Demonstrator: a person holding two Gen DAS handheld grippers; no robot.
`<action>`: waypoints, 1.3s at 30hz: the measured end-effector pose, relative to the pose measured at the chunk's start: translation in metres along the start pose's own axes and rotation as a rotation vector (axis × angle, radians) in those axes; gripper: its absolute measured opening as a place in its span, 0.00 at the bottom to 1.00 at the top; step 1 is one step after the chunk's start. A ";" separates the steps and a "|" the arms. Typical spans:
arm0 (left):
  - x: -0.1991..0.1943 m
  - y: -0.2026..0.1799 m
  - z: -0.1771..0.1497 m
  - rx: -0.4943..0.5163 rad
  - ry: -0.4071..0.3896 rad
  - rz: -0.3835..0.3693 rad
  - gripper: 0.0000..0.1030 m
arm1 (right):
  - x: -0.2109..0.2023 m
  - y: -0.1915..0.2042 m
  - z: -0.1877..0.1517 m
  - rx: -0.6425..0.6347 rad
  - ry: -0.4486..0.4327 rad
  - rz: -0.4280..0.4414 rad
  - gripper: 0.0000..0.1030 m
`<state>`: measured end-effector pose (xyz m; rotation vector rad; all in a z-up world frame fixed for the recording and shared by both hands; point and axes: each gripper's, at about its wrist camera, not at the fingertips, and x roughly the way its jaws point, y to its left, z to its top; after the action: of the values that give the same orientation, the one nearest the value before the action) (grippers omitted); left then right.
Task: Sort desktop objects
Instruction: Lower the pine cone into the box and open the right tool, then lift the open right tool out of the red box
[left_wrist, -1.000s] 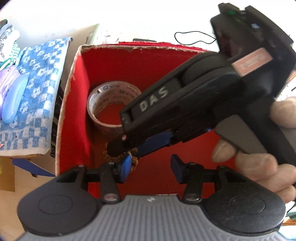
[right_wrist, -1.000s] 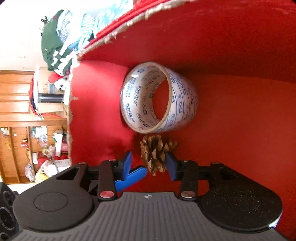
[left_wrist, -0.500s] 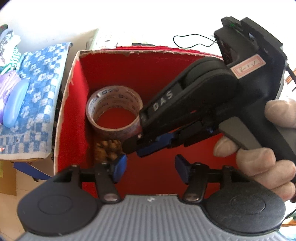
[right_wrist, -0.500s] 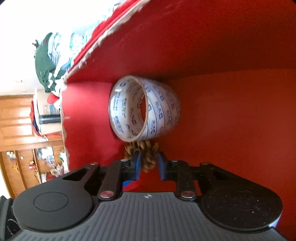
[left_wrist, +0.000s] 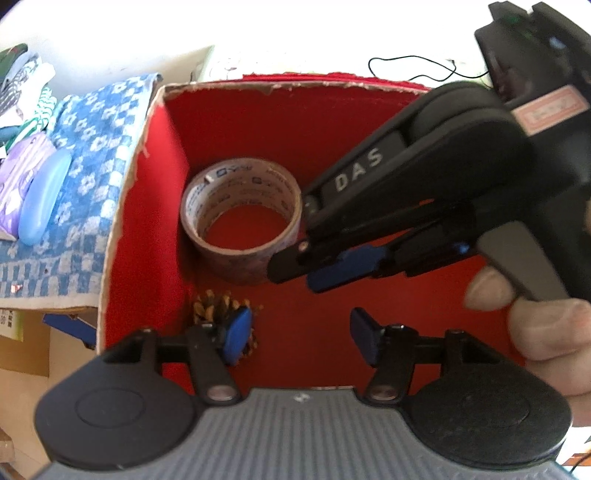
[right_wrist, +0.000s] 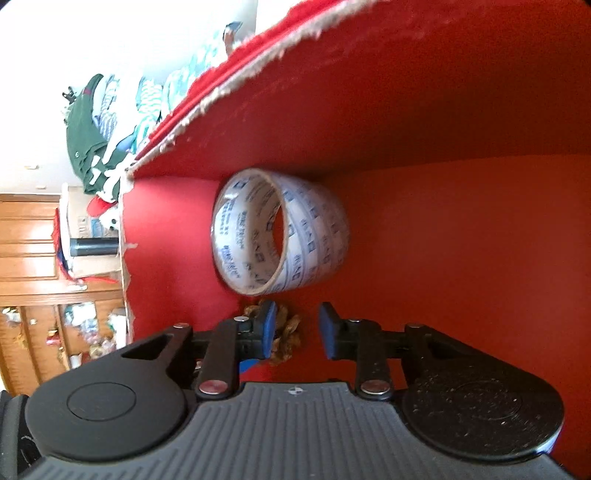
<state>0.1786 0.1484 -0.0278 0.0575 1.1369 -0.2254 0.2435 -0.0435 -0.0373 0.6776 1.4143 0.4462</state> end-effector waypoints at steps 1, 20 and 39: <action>0.001 0.000 0.000 -0.002 0.002 0.005 0.61 | -0.003 0.001 -0.001 -0.014 -0.015 -0.020 0.30; 0.004 0.004 -0.001 -0.032 -0.020 0.008 0.65 | -0.024 0.021 -0.024 -0.207 -0.242 -0.327 0.41; 0.009 0.001 0.001 0.025 -0.009 0.002 0.71 | -0.026 0.032 -0.034 -0.258 -0.338 -0.374 0.41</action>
<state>0.1833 0.1483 -0.0353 0.0793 1.1251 -0.2376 0.2101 -0.0311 0.0024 0.2531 1.1046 0.1999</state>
